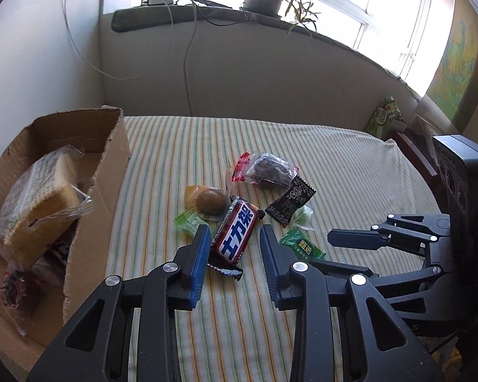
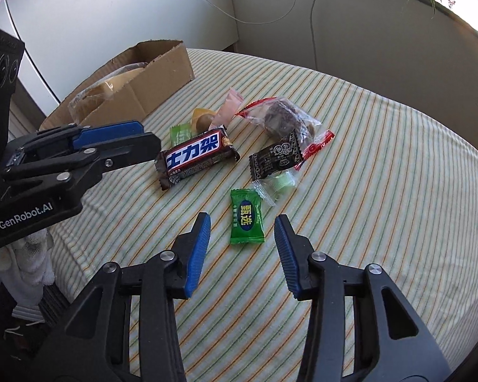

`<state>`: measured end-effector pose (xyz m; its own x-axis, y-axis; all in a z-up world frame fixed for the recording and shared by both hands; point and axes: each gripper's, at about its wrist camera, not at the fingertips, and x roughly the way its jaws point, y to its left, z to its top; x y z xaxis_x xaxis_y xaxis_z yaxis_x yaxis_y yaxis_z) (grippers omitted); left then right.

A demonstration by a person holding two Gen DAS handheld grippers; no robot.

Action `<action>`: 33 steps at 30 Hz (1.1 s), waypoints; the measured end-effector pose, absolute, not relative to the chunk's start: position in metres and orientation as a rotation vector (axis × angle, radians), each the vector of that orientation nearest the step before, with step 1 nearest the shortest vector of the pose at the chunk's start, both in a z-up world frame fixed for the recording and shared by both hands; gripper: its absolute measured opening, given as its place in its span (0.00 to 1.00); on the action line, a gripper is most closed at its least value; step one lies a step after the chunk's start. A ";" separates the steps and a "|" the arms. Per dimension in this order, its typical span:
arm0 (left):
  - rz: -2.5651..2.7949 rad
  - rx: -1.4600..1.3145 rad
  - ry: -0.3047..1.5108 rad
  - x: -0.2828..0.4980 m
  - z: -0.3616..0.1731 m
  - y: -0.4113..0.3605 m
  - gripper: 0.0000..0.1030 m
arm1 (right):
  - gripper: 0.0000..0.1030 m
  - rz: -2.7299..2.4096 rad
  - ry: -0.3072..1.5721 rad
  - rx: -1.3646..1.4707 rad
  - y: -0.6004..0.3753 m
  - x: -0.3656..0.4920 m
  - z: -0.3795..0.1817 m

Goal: Organize snacks
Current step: 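Move both tools back to the snacks on the bed, then close the left tool on the blue-and-white chocolate bar while the right tool closes on the green candy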

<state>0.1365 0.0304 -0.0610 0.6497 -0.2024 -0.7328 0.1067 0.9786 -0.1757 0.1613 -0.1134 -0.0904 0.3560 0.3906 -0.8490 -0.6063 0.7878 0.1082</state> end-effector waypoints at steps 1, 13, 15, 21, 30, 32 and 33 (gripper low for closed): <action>-0.173 -0.106 0.855 0.140 -0.064 0.028 0.30 | 0.41 0.651 1.023 -0.238 -0.113 0.162 -0.092; -0.186 -0.005 0.904 0.159 -0.080 0.015 0.30 | 0.39 0.641 1.031 -0.273 -0.098 0.170 -0.104; -0.183 0.013 0.906 0.161 -0.083 0.014 0.30 | 0.38 0.636 1.025 -0.291 -0.095 0.170 -0.104; -0.186 0.021 0.911 0.164 -0.090 0.012 0.30 | 0.24 0.609 1.015 -0.326 -0.094 0.172 -0.105; -0.194 -0.008 0.898 0.158 -0.087 0.011 0.27 | 0.22 0.605 1.012 -0.310 -0.100 0.167 -0.101; -0.193 -0.012 0.889 0.155 -0.084 0.012 0.27 | 0.22 0.604 1.007 -0.303 -0.102 0.165 -0.099; -0.192 -0.017 0.883 0.154 -0.082 0.012 0.27 | 0.22 0.603 1.005 -0.301 -0.103 0.164 -0.098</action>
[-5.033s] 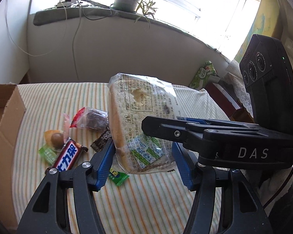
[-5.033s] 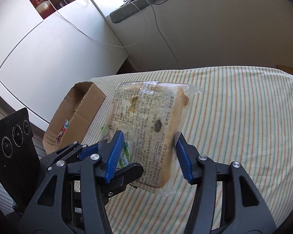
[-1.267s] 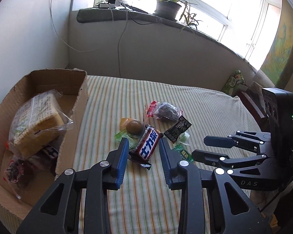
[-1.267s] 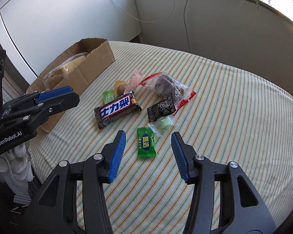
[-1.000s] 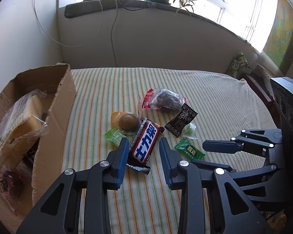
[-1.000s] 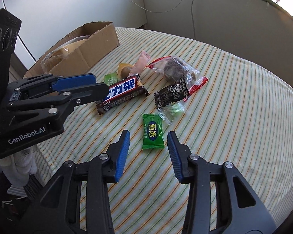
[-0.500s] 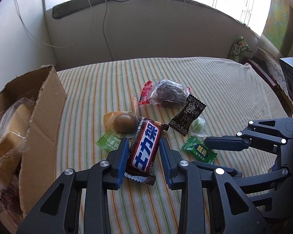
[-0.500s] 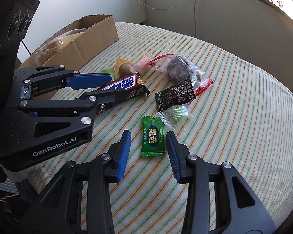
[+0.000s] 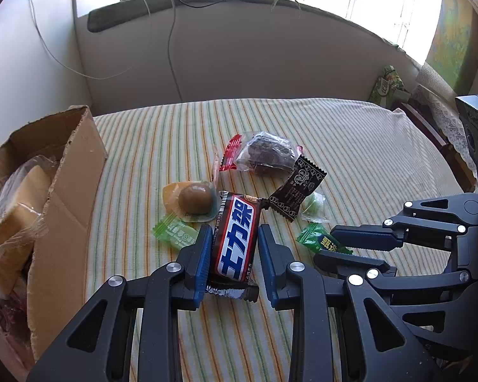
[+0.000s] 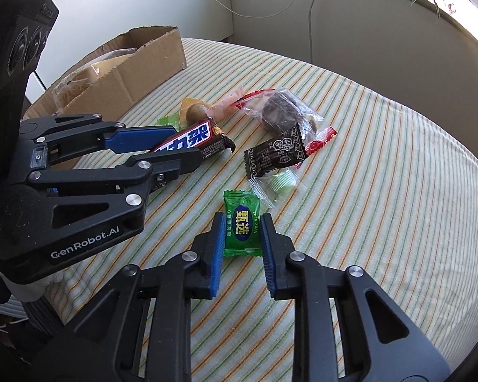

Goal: Organize snacks
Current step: 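Close the left tool on the blue-and-white chocolate bar while the right tool closes on the green candy, then carry the chocolate bar and green candy with both tools over the box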

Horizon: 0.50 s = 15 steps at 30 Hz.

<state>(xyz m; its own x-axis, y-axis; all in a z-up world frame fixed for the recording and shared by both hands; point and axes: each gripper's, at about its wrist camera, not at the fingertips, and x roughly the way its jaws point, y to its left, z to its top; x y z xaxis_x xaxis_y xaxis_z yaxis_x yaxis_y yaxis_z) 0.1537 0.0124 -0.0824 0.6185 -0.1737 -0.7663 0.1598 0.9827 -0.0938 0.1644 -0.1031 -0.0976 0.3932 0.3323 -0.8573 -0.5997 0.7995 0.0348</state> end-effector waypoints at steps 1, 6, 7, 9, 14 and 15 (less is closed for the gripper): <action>-0.191 -0.022 0.878 0.152 -0.080 0.013 0.27 | 0.22 0.601 1.002 -0.297 -0.104 0.164 -0.096; -0.189 -0.046 0.842 0.142 -0.066 0.019 0.27 | 0.22 0.599 0.986 -0.282 -0.110 0.158 -0.087; -0.189 -0.049 0.834 0.138 -0.063 0.022 0.27 | 0.22 0.599 0.982 -0.279 -0.111 0.156 -0.085; -0.185 -0.053 0.816 0.133 -0.056 0.025 0.27 | 0.22 0.601 0.971 -0.275 -0.112 0.153 -0.080; -0.172 -0.077 0.778 0.122 -0.043 0.036 0.27 | 0.22 0.606 0.942 -0.277 -0.109 0.146 -0.065; -0.169 -0.081 0.770 0.121 -0.040 0.038 0.27 | 0.22 0.608 0.936 -0.277 -0.108 0.145 -0.062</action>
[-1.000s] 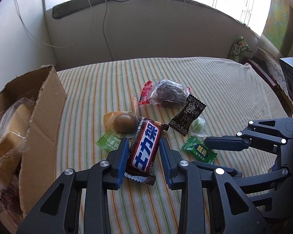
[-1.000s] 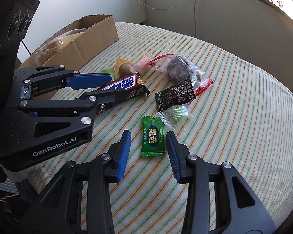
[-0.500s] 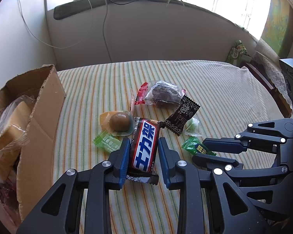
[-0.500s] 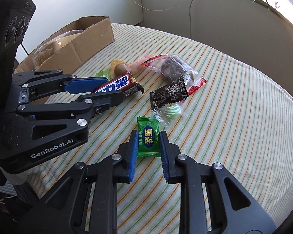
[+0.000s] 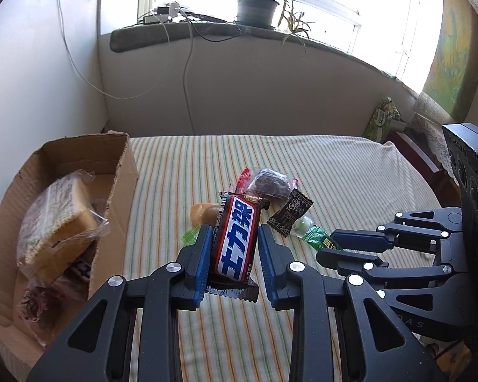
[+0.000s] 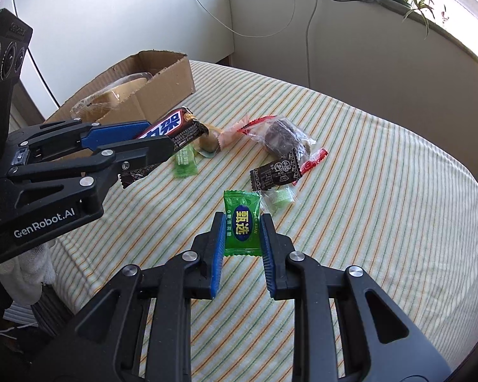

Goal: Organize snacks
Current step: 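Carry the chocolate bar and green candy with both tools over the box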

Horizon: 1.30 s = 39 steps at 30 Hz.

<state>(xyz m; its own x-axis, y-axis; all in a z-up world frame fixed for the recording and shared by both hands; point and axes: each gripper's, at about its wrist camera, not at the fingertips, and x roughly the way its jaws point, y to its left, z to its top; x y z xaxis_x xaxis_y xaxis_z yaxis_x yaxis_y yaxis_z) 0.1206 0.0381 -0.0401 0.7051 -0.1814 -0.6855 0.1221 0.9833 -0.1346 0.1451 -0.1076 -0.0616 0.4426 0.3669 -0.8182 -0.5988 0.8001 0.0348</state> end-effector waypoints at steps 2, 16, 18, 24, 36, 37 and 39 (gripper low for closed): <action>-0.161 -0.087 0.754 0.116 -0.035 0.044 0.27 | 0.22 0.614 0.922 -0.280 -0.104 0.143 -0.055; -0.050 -0.145 0.679 0.096 -0.015 0.110 0.27 | 0.22 0.705 0.852 -0.316 -0.047 0.128 -0.024; -0.030 -0.155 0.673 0.094 -0.014 0.121 0.27 | 0.22 0.723 0.845 -0.323 -0.034 0.126 -0.024; 0.026 -0.181 0.660 0.090 -0.013 0.151 0.27 | 0.22 0.780 0.831 -0.339 -0.003 0.122 -0.021; 0.096 -0.215 0.658 0.087 -0.020 0.194 0.27 | 0.22 0.866 0.821 -0.374 0.047 0.110 -0.021; 0.100 -0.221 0.659 0.087 -0.021 0.197 0.27 | 0.22 0.871 0.821 -0.378 0.051 0.109 -0.021; 0.107 -0.228 0.662 0.087 -0.023 0.203 0.27 | 0.22 0.881 0.822 -0.384 0.058 0.108 -0.022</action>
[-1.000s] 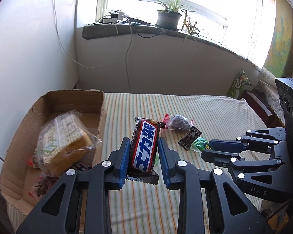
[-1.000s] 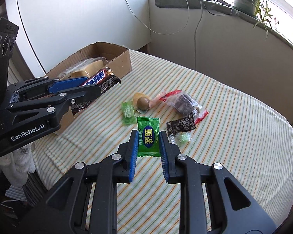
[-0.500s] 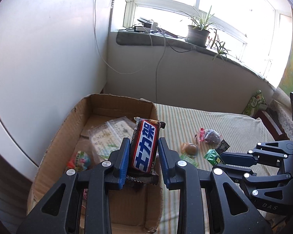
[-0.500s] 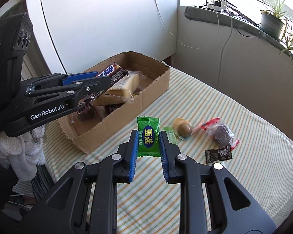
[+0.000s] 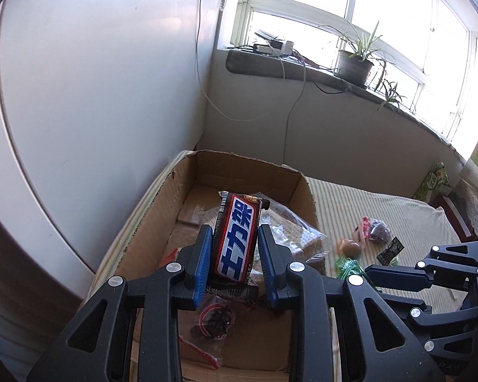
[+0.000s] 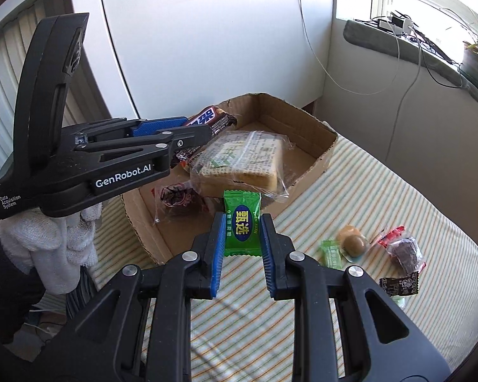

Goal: Organize snacks
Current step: 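Carry the chocolate bar and green candy with both tools over the box, then open both tools to drop the chocolate bar and green candy in the box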

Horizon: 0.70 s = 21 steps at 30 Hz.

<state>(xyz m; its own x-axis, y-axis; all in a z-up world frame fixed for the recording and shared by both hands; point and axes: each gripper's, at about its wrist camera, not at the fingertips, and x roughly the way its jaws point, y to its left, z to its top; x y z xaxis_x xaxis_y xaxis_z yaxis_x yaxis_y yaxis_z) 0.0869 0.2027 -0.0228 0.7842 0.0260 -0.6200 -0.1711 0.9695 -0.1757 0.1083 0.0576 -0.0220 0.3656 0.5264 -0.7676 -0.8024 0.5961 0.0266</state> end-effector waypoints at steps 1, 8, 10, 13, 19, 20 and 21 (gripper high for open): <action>0.111 -0.230 0.665 0.086 -0.024 0.205 0.27 | 0.22 0.886 0.823 -0.386 0.061 0.108 -0.023; 0.133 -0.247 0.682 0.086 -0.032 0.217 0.27 | 0.22 0.923 0.835 -0.403 0.082 0.105 -0.028; 0.141 -0.252 0.685 0.086 -0.033 0.220 0.27 | 0.22 0.930 0.840 -0.406 0.087 0.104 -0.031; 0.149 -0.257 0.689 0.086 -0.035 0.223 0.27 | 0.22 0.942 0.851 -0.409 0.093 0.103 -0.036; 0.159 -0.264 0.691 0.086 -0.037 0.227 0.27 | 0.22 0.948 0.861 -0.413 0.099 0.103 -0.041; 0.161 -0.264 0.691 0.086 -0.037 0.227 0.27 | 0.22 0.948 0.857 -0.411 0.099 0.102 -0.041; 0.164 -0.264 0.690 0.086 -0.036 0.227 0.27 | 0.23 0.946 0.857 -0.410 0.099 0.103 -0.040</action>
